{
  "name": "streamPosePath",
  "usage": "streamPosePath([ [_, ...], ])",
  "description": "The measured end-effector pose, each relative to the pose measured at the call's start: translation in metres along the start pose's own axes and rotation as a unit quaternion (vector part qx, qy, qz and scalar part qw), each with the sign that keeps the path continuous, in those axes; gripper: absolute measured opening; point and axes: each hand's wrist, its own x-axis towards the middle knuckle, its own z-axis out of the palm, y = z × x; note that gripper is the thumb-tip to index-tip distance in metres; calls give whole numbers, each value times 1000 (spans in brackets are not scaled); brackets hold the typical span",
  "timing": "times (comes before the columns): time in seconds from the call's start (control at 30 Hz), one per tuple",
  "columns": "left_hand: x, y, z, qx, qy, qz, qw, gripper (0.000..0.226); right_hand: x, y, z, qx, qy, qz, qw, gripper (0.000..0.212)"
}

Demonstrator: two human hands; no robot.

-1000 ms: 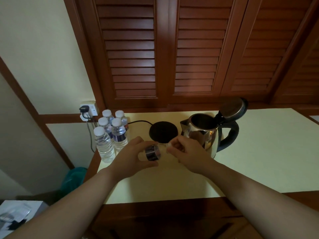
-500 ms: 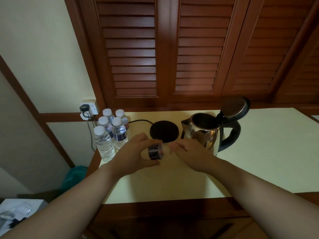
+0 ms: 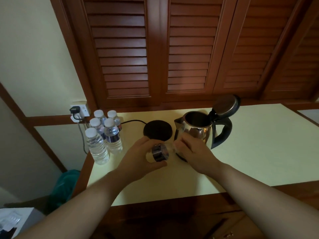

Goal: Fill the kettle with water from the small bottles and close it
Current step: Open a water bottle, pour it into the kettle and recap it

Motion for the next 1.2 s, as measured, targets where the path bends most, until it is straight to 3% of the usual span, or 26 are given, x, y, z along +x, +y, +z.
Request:
streamPosePath([
  [0.07,2,14,9,-33,6,-26,999,58,-10,3,-2,34,37,28,998,29],
  [0.23,19,55,38,-130,-15,-57,990,56,-34,9,-7,66,26,121,990,36],
  [0.43,25,67,77,-156,-80,-53,983,48,-67,23,-61,126,166,140,968,24],
  [0.53,27,74,105,-132,-125,-34,983,34,-89,43,-91,107,255,164,947,44],
  [0.6,34,84,125,-114,-150,-1,982,29,-102,57,-109,85,298,190,932,41],
  [0.73,56,110,159,-92,-192,48,976,41,-118,80,-141,59,346,237,906,19],
  [0.9,90,130,204,-50,-226,81,970,57,-124,101,-171,-1,380,252,890,19],
  [1.03,116,141,228,-10,-248,62,967,67,-109,120,-197,-55,378,259,887,22],
  [1.2,128,130,250,123,-265,78,953,84,-65,154,-233,-84,357,270,890,30],
])
